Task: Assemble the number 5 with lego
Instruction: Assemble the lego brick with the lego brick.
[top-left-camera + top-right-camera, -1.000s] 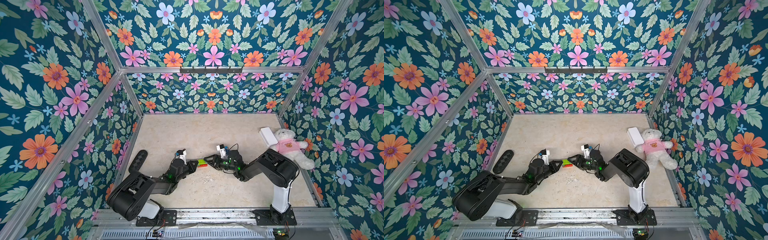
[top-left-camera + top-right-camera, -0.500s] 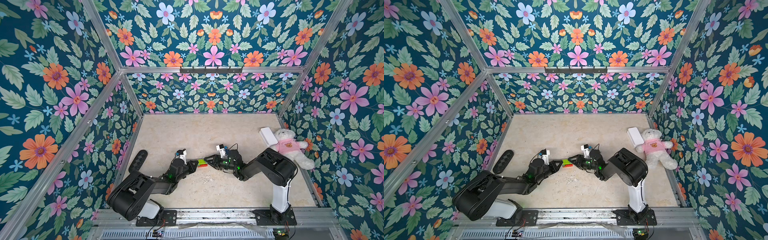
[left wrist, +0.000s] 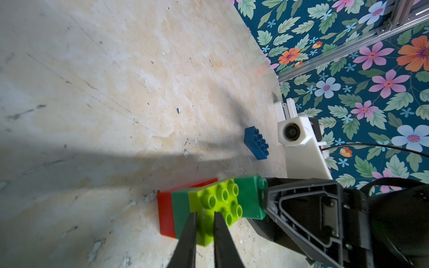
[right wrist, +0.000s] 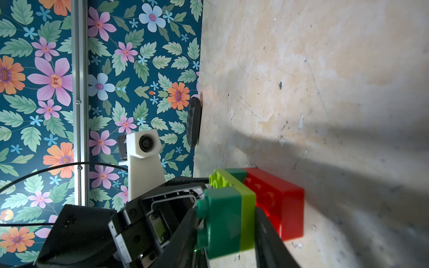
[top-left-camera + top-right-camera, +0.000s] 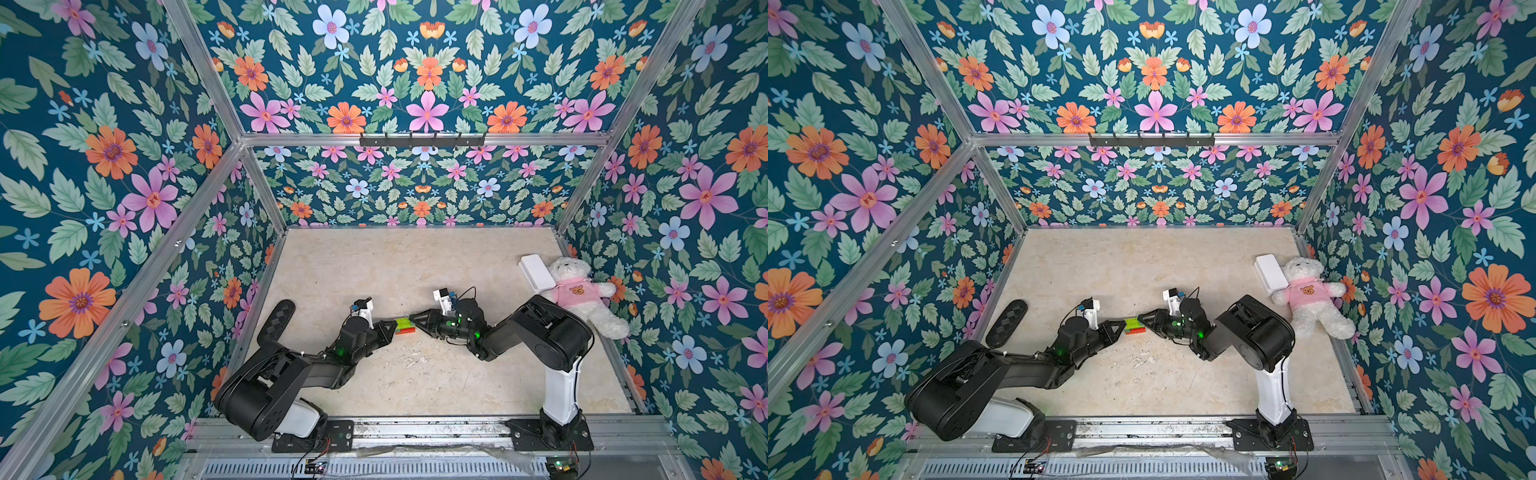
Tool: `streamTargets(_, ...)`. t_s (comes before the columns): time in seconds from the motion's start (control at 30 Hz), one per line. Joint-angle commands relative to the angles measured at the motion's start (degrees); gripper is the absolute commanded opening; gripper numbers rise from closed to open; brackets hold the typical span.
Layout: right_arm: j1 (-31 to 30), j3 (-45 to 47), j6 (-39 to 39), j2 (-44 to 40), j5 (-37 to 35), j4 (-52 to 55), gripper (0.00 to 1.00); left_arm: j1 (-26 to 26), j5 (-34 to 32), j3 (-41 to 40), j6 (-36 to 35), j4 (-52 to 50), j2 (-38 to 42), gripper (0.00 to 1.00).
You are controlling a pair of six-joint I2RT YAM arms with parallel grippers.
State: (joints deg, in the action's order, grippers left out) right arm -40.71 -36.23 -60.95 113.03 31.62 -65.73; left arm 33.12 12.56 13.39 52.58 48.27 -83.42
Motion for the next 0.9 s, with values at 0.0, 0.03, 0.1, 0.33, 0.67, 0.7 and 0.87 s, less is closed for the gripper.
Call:
streamTargets(0.0,-0.1,-0.3,0.0,0.3,1.3,-1.9,0.37,0.0,-2.5,-0.6,-1.1,-13.4,-0.8,0.16)
streamTargets(0.03,-0.1,-0.3,0.0,0.2,1.2,-1.9,0.37,0.0,-2.5,-0.6,-1.1,-13.5,-0.8,0.16)
streamTargets(0.1,-0.1,-0.3,0.0,0.2,1.2,-1.9,0.35,0.0,-2.4,-0.6,-1.1,-13.4,-0.8,0.16)
streamTargets(0.33,-0.1,-0.2,-0.1,0.0,1.1,-1.9,0.33,-0.1,-2.5,-0.8,-1.1,-13.4,-0.8,0.16)
streamTargets(0.67,0.0,0.5,1.1,-2.1,0.2,0.2,0.57,0.0,-2.7,-0.9,-1.1,-13.5,-0.5,0.16)
streamTargets(0.7,-0.1,0.5,1.2,-2.3,0.2,0.3,0.59,0.0,-2.7,-0.9,-1.1,-13.5,-0.4,0.16)
streamTargets(0.87,-0.1,1.0,1.6,-3.0,-0.2,1.0,0.65,0.0,-2.8,-1.0,-1.1,-13.7,-0.2,0.16)
